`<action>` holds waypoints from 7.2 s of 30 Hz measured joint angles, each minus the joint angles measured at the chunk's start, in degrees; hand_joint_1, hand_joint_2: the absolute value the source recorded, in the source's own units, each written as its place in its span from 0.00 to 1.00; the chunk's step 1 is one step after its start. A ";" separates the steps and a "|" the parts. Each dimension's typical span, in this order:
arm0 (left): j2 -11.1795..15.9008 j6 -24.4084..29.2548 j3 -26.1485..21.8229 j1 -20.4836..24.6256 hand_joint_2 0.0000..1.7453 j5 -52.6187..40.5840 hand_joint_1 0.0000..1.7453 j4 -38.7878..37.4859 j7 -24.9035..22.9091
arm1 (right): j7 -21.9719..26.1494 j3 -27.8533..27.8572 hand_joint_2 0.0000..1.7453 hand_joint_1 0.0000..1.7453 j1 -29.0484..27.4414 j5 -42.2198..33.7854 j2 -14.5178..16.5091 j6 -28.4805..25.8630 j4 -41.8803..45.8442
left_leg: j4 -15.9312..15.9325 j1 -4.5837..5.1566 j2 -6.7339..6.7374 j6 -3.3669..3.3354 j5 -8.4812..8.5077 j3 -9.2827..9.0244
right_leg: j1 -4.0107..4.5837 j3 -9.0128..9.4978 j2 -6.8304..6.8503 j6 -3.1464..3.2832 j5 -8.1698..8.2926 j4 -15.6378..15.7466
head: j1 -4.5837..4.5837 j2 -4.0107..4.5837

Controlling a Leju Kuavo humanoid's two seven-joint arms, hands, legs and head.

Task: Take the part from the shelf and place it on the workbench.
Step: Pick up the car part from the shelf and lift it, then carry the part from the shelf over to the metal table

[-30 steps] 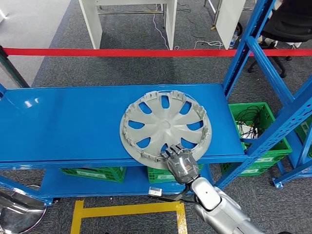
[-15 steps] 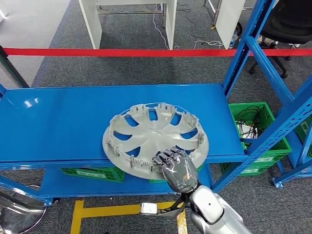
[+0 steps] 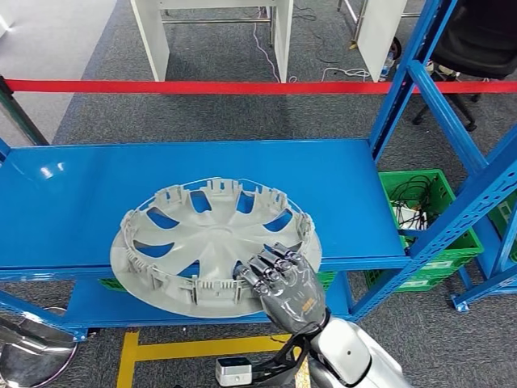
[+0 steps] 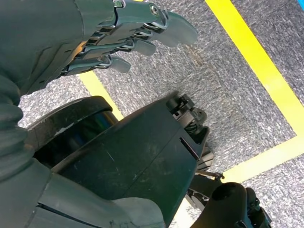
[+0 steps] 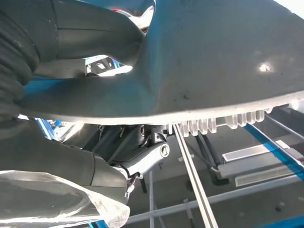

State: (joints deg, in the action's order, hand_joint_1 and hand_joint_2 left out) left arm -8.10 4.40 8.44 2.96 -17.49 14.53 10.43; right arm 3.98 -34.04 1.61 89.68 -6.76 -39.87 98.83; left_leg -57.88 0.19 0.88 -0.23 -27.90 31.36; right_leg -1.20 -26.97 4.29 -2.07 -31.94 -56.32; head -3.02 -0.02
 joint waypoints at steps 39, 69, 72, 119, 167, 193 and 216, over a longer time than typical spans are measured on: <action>-0.17 3.63 0.97 0.11 1.00 -1.20 0.00 0.00 -0.44 | 11.91 -0.63 1.00 1.00 0.52 -4.93 1.92 0.07 10.93 | 1.10 0.07 -1.60 -1.79 0.77 -0.44 | -0.47 -8.44 -4.13 -0.60 -2.56 -13.04 | -0.52 0.02; 0.34 2.97 1.48 0.26 1.00 -1.55 0.00 0.00 -1.29 | 35.65 13.56 1.00 1.00 -5.07 -14.97 12.67 0.13 11.09 | 1.03 0.42 -1.19 -1.76 2.08 1.65 | 0.15 -11.02 -4.08 -0.04 -2.93 -17.46 | -0.36 -0.01; 0.34 3.14 1.54 0.28 1.00 -1.72 0.00 0.00 -1.41 | 35.74 14.00 1.00 1.00 -5.12 -15.08 13.04 0.13 11.08 | 0.54 0.62 -1.28 -1.31 3.13 3.10 | 0.45 -2.77 -4.21 0.71 0.55 -5.80 | -0.33 -0.01; 2.26 2.45 6.51 3.63 1.00 -9.56 0.00 0.42 -8.80 | 35.80 21.29 1.00 1.00 -11.02 -10.44 14.95 0.13 17.26 | -2.31 -0.18 -1.10 0.65 -0.85 -0.87 | 0.76 -5.78 -3.60 1.98 3.89 -1.62 | -5.16 -0.14; 1.74 3.55 10.84 3.79 1.00 -10.72 0.00 0.79 -9.69 | 35.82 26.56 1.00 1.00 -13.36 -11.58 16.19 0.13 22.61 | 1.04 0.35 -0.47 -1.18 4.90 4.58 | 0.52 -2.64 -4.11 -0.16 1.41 -8.44 | -5.39 -0.14; 1.71 2.10 11.20 3.87 1.00 -11.70 0.00 1.38 -9.79 | 35.87 26.48 1.00 1.00 -12.61 -11.15 16.17 0.15 20.97 | 2.65 0.54 -0.55 -2.26 1.05 -0.98 | 0.73 -13.79 -4.13 -0.71 -2.80 -16.75 | -3.55 -0.11; 1.93 2.18 11.47 3.90 1.00 -11.71 0.00 1.38 -10.16 | 35.89 26.34 1.00 1.00 -11.72 -11.38 16.16 0.15 20.09 | 0.57 0.21 -0.89 -0.21 -0.17 -0.97 | 0.65 -5.28 -3.92 0.74 4.48 -1.13 | -2.46 -0.11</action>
State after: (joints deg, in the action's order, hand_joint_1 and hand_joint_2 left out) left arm -6.17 6.58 19.91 6.86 -29.20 15.91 0.26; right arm 39.87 -7.70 -10.10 78.30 9.40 -39.71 118.91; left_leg -57.30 0.40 -0.01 -0.44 -28.07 30.39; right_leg -0.55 -32.24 0.37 -1.33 -27.45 -57.45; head -5.48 -0.13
